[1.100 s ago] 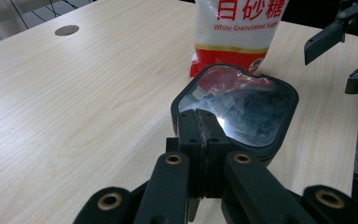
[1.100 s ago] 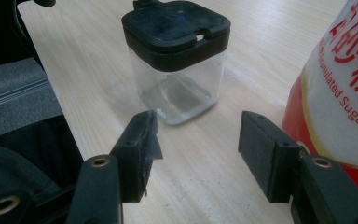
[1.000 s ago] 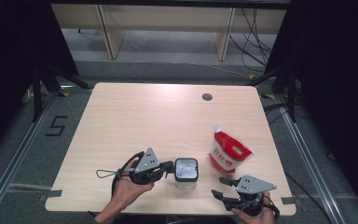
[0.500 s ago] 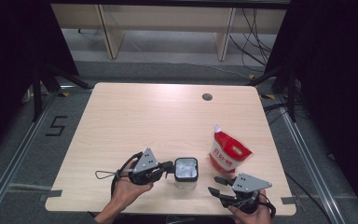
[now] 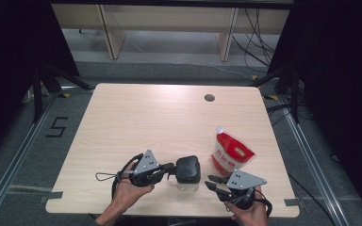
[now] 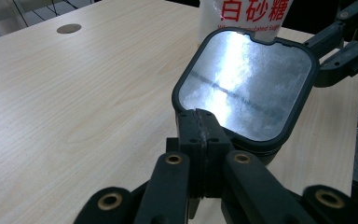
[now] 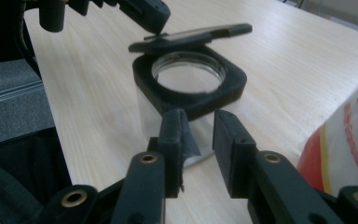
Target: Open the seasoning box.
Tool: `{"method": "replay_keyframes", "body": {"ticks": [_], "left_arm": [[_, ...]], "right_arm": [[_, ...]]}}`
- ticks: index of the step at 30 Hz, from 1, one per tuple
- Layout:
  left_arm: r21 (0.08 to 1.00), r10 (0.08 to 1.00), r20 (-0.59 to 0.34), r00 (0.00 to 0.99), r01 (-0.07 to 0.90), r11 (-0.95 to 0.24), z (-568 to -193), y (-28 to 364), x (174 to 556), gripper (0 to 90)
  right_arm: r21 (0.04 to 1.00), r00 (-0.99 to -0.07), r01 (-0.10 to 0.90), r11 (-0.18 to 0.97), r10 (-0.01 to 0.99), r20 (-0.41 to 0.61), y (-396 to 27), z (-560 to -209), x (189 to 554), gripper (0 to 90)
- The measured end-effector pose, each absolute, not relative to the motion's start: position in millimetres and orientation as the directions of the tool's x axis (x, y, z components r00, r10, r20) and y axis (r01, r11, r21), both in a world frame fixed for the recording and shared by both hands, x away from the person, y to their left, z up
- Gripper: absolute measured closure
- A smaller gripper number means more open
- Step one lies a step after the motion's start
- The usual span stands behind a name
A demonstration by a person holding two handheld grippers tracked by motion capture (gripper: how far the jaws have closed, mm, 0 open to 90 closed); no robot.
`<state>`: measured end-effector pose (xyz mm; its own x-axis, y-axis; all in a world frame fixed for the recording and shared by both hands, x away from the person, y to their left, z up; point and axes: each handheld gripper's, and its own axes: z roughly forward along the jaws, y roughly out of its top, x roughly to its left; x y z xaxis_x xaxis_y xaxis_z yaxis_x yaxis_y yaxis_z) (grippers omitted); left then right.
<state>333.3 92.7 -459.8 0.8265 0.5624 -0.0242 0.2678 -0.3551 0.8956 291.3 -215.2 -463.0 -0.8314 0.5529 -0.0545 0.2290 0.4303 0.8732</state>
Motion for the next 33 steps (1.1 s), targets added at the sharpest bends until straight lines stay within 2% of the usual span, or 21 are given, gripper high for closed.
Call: {"method": "replay_keyframes", "body": {"ticks": [4, 13, 17, 18, 20, 28, 33], "left_arm": [[0.895, 0.555, -0.02, 0.832, 0.262, -0.36, -460, 93, 334, 89.0], [0.9, 0.561, -0.038, 0.827, 0.273, -0.341, -461, 94, 334, 87.3], [0.899, 0.566, -0.029, 0.824, 0.269, -0.345, -460, 96, 336, 82.2], [0.907, 0.56, -0.052, 0.827, 0.274, -0.319, -459, 99, 338, 76.7], [0.912, 0.553, -0.051, 0.831, 0.264, -0.314, -456, 105, 340, 72.1], [0.893, 0.55, -0.052, 0.834, 0.285, -0.349, -469, 120, 337, 58.1], [0.88, 0.529, -0.037, 0.848, 0.278, -0.384, -476, 119, 335, 56.4]], "right_arm": [[0.878, -0.84, 0.206, 0.432, 0.538, -0.068, -207, -460, 295, 78.9], [0.881, -0.851, 0.16, 0.446, 0.515, -0.106, -193, -454, 305, 81.9], [0.88, -0.851, 0.153, 0.45, 0.512, -0.115, -191, -452, 306, 83.2], [0.881, -0.855, 0.145, 0.451, 0.506, -0.118, -190, -451, 307, 83.9], [0.883, -0.855, 0.138, 0.449, 0.504, -0.123, -188, -451, 307, 84.1], [0.886, -0.854, 0.129, 0.445, 0.505, -0.13, -184, -447, 308, 84.1], [0.887, -0.856, 0.124, 0.444, 0.5, -0.131, -182, -445, 308, 83.9]]}}
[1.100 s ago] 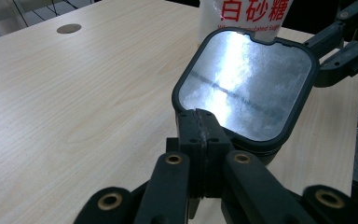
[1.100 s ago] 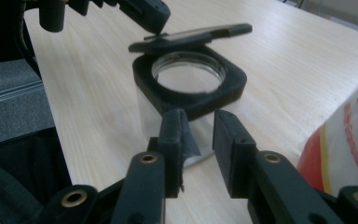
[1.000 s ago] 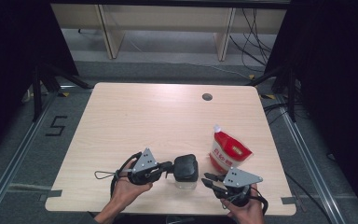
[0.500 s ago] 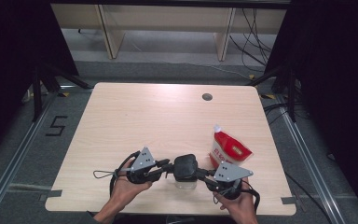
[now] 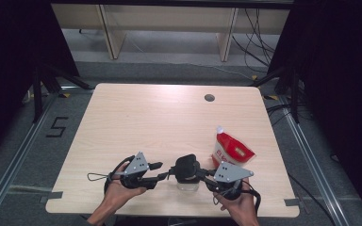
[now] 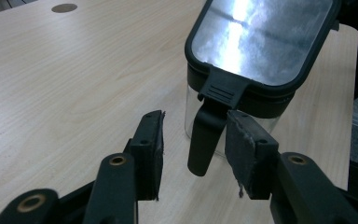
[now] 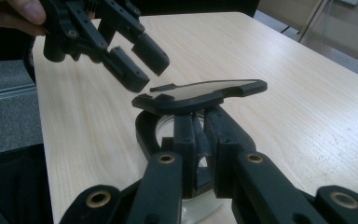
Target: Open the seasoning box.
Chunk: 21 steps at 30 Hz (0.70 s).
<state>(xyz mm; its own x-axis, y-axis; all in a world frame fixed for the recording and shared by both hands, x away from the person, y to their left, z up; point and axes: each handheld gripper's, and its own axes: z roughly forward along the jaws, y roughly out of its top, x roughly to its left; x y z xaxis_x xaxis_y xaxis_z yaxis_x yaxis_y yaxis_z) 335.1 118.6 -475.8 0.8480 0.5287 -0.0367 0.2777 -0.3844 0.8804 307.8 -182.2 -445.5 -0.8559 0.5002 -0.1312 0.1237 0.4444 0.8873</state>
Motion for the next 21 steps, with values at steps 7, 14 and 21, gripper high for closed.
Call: {"method": "replay_keyframes", "body": {"ticks": [7, 14, 21], "left_arm": [[0.872, 0.513, -0.048, 0.857, 0.287, -0.397, -486, 111, 334, 53.9], [0.867, 0.511, -0.044, 0.858, 0.287, -0.407, -491, 109, 335, 54.0], [0.864, 0.487, -0.043, 0.872, 0.277, -0.42, -494, 104, 339, 59.5]], "right_arm": [[0.887, -0.854, 0.122, 0.445, 0.502, -0.134, -182, -444, 307, 83.9], [0.893, -0.854, 0.112, 0.436, 0.501, -0.137, -179, -442, 307, 83.7], [0.893, -0.855, 0.1, 0.439, 0.497, -0.149, -175, -440, 308, 83.7]]}}
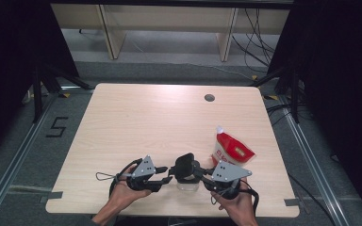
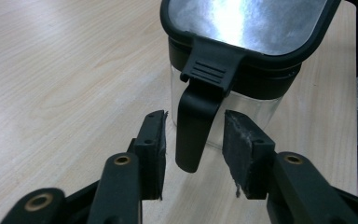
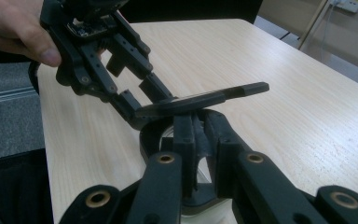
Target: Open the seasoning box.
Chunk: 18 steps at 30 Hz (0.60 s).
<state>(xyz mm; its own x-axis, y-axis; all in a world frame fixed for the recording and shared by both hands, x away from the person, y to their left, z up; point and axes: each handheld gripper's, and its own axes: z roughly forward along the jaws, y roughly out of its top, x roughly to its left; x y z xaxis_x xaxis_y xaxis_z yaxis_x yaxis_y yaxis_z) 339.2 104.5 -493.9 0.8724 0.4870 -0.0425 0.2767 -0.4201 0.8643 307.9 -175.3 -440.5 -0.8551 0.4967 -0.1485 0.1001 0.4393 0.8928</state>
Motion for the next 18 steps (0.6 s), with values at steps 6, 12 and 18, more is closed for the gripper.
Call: {"method": "replay_keyframes", "body": {"ticks": [6, 12, 18], "left_arm": [[0.865, 0.485, -0.046, 0.873, 0.277, -0.418, -496.1, 100.8, 340.2, 64.5], [0.871, 0.483, -0.044, 0.875, 0.27, -0.411, -496.6, 100.1, 342.0, 70.0], [0.868, 0.482, -0.022, 0.876, 0.256, -0.426, -496.3, 99.1, 342.3, 71.4]], "right_arm": [[0.89, -0.859, 0.107, 0.444, 0.491, -0.142, -173.7, -438.8, 307.9, 83.8], [0.895, -0.86, 0.095, 0.437, 0.489, -0.147, -170.2, -437.6, 308.4, 83.8], [0.893, -0.862, 0.089, 0.442, 0.483, -0.153, -167.9, -436.0, 308.9, 84.0]]}}
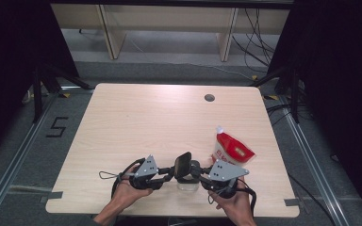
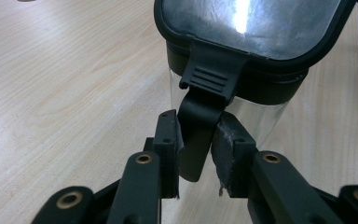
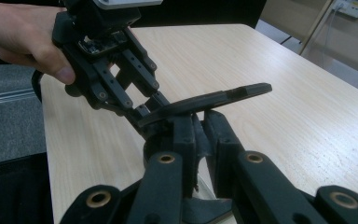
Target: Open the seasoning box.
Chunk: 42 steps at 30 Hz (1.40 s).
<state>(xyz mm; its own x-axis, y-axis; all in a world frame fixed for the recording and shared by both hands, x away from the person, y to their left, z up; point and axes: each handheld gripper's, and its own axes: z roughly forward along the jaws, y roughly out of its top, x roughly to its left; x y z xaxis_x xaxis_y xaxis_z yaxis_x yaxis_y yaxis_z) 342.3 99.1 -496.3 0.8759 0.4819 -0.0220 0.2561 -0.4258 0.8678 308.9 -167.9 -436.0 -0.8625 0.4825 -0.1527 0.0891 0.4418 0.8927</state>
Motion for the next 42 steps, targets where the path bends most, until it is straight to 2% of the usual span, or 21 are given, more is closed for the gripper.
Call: {"method": "replay_keyframes", "body": {"ticks": [22, 42], "left_arm": [[0.868, 0.488, -0.029, 0.872, 0.264, -0.42, -497, 99, 342, 71.8], [0.873, 0.489, 0.003, 0.872, 0.236, -0.427, -497, 98, 341, 72.1]], "right_arm": [[0.898, -0.874, 0.054, 0.437, 0.456, -0.169, -145, -426, 311, 84.1], [0.892, -0.891, 0.03, 0.451, 0.417, -0.181, -120, -421, 315, 84.9]]}}
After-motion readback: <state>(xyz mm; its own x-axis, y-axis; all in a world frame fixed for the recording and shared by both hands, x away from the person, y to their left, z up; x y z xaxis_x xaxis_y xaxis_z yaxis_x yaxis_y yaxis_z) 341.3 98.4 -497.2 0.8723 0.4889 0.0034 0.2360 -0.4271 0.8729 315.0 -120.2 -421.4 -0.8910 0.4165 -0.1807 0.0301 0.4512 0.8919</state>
